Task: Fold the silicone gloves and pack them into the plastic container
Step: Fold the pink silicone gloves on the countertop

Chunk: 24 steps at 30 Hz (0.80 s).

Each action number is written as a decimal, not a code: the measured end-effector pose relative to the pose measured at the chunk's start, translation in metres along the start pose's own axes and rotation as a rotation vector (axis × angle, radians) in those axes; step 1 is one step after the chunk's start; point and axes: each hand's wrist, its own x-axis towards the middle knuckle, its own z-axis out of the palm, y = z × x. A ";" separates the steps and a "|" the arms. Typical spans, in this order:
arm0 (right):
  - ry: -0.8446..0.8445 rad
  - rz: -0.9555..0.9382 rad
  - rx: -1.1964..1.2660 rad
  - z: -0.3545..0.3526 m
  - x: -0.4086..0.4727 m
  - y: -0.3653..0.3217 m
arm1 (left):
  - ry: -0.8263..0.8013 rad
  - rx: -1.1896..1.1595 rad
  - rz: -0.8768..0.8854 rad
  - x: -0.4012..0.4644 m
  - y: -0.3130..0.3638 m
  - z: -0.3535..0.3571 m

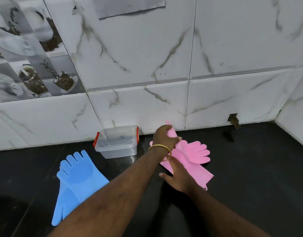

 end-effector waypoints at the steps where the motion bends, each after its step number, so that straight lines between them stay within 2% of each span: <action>1: 0.040 0.040 0.050 -0.005 0.008 -0.006 | -0.006 -0.044 0.016 -0.001 0.006 -0.004; 3: 0.093 0.164 0.097 -0.021 0.022 -0.014 | -0.015 -0.137 0.032 -0.003 0.014 -0.015; 6: 0.133 0.325 0.019 -0.037 0.023 -0.016 | -0.027 -0.338 -0.021 -0.008 0.013 -0.041; 9: 0.251 0.319 0.029 -0.039 0.010 -0.015 | -0.032 -0.472 -0.057 -0.019 -0.005 -0.068; 12: 0.413 0.291 0.168 -0.032 -0.008 -0.020 | -0.054 -0.520 -0.071 -0.038 -0.037 -0.093; 15: 0.463 0.386 0.510 -0.028 -0.021 -0.031 | -0.077 -0.538 -0.105 -0.060 -0.071 -0.109; 18: 0.423 0.453 1.264 -0.023 -0.032 -0.043 | -0.097 -0.520 -0.146 -0.079 -0.098 -0.117; 19: 0.446 0.469 1.433 -0.020 -0.036 -0.046 | -0.103 -0.499 -0.143 -0.086 -0.107 -0.119; 24: 0.726 0.482 1.795 -0.003 -0.057 -0.046 | -0.127 -0.457 -0.161 -0.107 -0.149 -0.123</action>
